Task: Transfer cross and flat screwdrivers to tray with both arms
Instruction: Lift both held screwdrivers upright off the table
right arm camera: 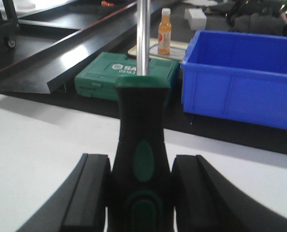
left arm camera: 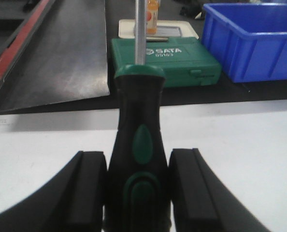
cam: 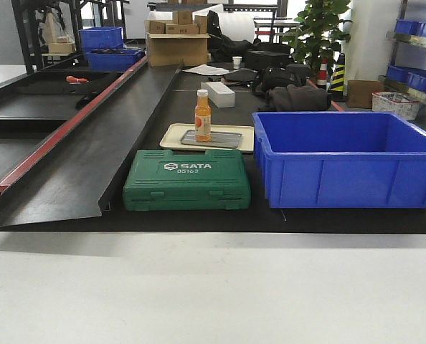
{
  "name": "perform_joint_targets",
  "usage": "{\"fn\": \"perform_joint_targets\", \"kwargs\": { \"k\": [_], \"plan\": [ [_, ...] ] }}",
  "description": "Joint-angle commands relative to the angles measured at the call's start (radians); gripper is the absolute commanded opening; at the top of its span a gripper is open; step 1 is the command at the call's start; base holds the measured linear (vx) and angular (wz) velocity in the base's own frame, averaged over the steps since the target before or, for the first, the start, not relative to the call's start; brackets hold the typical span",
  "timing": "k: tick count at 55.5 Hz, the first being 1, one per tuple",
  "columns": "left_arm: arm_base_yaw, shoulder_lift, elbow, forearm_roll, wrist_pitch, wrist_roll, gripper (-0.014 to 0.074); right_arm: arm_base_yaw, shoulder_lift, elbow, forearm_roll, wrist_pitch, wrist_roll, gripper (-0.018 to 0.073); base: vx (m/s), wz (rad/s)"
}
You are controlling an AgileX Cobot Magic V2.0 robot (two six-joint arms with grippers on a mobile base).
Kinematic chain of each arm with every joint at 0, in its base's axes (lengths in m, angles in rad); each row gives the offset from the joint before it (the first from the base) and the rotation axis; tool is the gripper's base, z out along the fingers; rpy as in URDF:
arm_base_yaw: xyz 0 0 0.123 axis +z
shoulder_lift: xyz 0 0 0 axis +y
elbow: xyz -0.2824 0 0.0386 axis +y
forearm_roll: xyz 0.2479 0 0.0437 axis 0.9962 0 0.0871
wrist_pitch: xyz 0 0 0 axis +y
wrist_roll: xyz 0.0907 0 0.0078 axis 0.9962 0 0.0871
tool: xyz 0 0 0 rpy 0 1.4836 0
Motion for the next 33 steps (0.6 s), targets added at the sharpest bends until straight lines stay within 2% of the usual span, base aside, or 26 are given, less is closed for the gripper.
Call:
{"fn": "perform_joint_targets", "kwargs": {
  "k": [1, 18, 33],
  "plan": [
    [-0.004, -0.052, -0.023, -0.015, -0.116, 0.006, 0.0, -0.001, -0.05, 0.005, 0.038, -0.094, 0.017, -0.0008, 0.0, 0.0],
    [-0.004, -0.132, -0.023, -0.016, -0.2, 0.006, 0.0, -0.001, -0.06, 0.015, 0.037, -0.1, 0.03, -0.0008, 0.0, 0.0],
    [-0.004, -0.132, -0.023, -0.016, -0.198, 0.005, 0.0, -0.001, -0.06, 0.015, 0.037, -0.114, 0.027, -0.0008, 0.0, 0.0]
  ]
}}
